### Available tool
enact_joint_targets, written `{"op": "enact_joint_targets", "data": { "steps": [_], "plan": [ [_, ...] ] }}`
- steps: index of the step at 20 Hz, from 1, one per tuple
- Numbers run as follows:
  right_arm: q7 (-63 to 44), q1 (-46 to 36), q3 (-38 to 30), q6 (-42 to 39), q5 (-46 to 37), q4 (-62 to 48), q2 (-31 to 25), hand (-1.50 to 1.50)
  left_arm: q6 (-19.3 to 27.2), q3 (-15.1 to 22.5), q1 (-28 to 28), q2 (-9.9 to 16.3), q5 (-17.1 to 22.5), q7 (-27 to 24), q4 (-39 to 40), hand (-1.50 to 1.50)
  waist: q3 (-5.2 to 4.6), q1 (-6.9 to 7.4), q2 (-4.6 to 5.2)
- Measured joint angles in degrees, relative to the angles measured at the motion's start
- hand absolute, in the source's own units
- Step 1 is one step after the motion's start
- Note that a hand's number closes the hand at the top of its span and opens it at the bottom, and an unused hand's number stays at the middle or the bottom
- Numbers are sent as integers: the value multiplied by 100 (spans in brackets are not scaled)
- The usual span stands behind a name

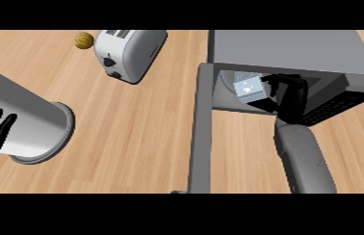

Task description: Pick up the milk, place it into the microwave and close the microwave

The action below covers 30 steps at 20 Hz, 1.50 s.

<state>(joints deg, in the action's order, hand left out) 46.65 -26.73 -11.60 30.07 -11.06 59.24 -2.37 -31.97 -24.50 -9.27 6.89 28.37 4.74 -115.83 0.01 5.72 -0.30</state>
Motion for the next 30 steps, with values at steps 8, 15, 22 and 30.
{"op": "enact_joint_targets", "data": {
  "steps": [8,15,22,30],
  "plan": [
    [219,247,-5,650,-668,166,-162,-150,6,89,148,68,-245,10,-27,-150,-29,205,72],
    [229,405,-71,689,-714,294,-114,-150,-18,288,278,40,-389,37,6,-150,-50,309,109],
    [210,489,-97,419,-432,319,11,-150,-15,491,425,-11,-526,66,46,-150,-42,357,111],
    [201,515,-57,219,-374,236,17,-150,22,698,515,-114,-744,68,53,-150,-56,357,81]
  ]
}}
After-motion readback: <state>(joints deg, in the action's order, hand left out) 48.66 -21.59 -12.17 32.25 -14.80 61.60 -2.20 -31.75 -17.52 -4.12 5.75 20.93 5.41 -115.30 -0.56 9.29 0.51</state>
